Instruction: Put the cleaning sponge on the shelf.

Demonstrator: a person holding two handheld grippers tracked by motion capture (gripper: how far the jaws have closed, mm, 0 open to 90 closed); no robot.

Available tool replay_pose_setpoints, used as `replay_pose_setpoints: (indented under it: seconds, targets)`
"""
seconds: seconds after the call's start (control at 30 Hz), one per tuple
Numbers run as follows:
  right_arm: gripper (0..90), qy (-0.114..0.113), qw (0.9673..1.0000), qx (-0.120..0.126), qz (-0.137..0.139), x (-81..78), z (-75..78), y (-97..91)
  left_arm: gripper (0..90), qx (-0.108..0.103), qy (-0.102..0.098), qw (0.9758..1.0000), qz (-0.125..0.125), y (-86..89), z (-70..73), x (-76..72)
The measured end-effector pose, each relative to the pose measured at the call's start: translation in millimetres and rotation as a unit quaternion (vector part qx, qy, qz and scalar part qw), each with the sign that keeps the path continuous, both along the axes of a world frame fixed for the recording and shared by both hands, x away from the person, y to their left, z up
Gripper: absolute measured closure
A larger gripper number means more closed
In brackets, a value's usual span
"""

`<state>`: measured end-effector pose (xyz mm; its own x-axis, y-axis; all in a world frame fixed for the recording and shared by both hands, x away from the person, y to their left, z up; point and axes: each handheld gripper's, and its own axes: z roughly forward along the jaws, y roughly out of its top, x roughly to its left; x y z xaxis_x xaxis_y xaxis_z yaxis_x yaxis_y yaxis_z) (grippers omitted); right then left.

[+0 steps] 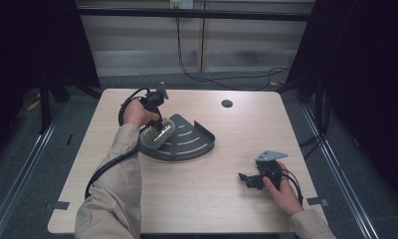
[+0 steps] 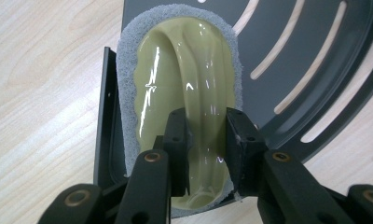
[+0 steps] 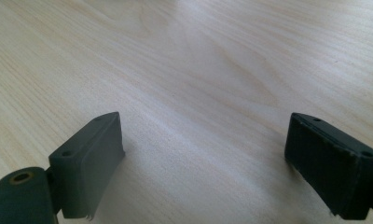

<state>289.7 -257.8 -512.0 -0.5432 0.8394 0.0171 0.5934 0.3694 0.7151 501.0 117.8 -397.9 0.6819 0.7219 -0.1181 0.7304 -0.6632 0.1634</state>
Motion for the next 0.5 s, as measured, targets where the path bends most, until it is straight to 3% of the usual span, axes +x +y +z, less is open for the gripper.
replay_pose_setpoints:
  seconds: [0.5]
  targets:
    - [11.1,0.000,1.0000,0.000,0.000,0.0,0.0,0.0,71.8,0.004,0.004,1.0000,0.005,9.3,-15.3,1.7]
